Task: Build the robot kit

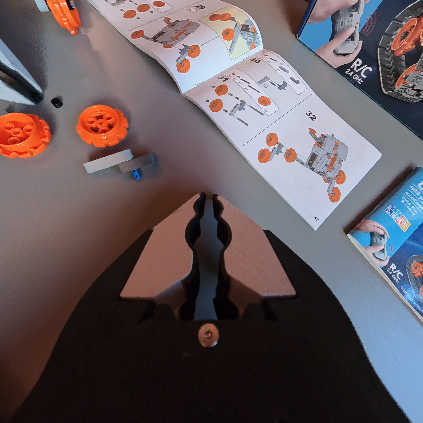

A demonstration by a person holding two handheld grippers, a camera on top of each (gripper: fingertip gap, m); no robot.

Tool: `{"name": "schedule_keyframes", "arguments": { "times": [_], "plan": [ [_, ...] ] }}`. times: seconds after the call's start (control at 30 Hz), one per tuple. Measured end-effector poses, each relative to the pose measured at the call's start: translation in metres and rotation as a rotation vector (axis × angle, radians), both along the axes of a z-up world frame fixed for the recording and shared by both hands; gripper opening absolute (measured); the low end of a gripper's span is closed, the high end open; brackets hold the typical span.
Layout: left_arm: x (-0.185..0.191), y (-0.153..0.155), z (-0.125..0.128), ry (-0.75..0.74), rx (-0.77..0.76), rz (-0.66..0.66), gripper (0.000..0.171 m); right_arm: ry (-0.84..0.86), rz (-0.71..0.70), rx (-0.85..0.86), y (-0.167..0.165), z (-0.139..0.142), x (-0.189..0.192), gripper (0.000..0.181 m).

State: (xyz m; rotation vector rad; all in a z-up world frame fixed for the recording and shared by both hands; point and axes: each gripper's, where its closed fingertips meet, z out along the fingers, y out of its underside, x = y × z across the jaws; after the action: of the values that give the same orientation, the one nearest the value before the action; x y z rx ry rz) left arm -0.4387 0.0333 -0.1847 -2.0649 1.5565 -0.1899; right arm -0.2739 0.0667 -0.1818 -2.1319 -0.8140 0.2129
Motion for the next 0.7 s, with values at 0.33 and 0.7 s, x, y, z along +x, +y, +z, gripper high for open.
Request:
{"name": "schedule_keyframes", "arguments": {
  "times": [0.33, 0.7],
  "plan": [
    [0.006, -0.006, 0.023, -0.138, -0.149, 0.041, 0.023, 0.021, 0.004, -0.015, 0.000, 0.000, 0.001, 0.009],
    [-0.111, -0.004, 0.165, -0.623, 0.063, 0.239, 0.021, 0.013, -0.005, -0.019, 0.000, 0.000, 0.001, 0.009]
  ]
}}
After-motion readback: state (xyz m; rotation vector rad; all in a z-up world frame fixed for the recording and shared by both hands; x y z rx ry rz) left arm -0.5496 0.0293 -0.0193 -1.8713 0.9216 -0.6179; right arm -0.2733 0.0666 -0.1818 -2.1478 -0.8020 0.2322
